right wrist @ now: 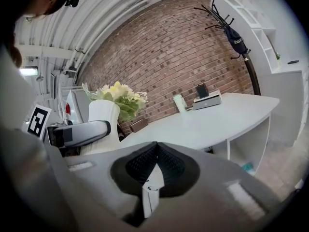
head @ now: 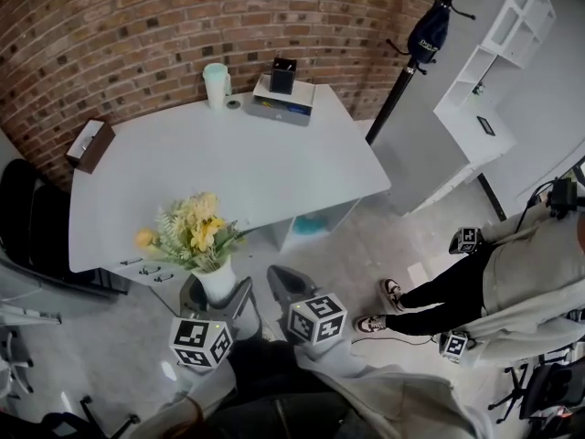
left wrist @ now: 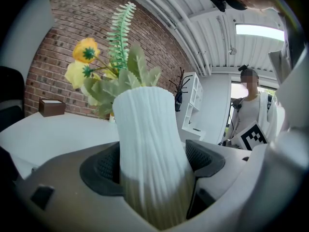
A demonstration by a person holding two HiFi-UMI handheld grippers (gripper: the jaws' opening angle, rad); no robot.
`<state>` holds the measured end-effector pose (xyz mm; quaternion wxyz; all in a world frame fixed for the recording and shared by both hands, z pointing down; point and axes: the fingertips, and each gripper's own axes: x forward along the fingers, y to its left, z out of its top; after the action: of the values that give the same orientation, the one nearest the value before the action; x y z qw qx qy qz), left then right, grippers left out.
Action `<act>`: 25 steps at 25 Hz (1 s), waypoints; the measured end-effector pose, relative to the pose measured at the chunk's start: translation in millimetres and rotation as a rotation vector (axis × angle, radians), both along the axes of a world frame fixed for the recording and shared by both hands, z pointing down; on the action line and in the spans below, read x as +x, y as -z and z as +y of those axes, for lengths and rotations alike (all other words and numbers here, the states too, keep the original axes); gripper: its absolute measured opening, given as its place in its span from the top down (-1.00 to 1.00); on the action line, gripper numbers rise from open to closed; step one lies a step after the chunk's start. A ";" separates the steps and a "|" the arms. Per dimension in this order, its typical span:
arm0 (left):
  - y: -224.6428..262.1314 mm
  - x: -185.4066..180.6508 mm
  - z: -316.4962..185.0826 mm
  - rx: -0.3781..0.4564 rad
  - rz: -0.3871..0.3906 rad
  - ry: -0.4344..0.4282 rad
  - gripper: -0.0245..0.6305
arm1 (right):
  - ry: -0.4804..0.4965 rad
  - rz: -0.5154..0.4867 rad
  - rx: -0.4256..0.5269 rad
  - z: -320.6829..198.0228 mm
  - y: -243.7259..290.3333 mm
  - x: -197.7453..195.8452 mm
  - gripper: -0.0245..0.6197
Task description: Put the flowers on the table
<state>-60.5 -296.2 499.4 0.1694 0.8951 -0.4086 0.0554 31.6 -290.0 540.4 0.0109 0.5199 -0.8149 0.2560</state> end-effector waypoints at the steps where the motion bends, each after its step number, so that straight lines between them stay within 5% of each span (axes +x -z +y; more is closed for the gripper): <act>1: 0.0 1.2 -0.3 0.000 0.001 -0.006 -0.28 | 0.004 0.000 0.001 -1.1 0.1 -1.2 0.93; 10: 7.7 10.3 -36.3 0.027 -0.016 -0.035 -0.28 | 0.000 -0.008 0.004 -43.1 4.7 4.7 0.93; 25: 34.1 35.7 -193.6 0.114 -0.009 -0.154 -0.28 | -0.035 0.011 0.037 -193.4 35.6 19.6 0.93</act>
<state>-24.8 -489.8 465.3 0.1116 0.9318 -0.3420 0.0491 51.2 -483.4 504.9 0.0013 0.5357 -0.8101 0.2382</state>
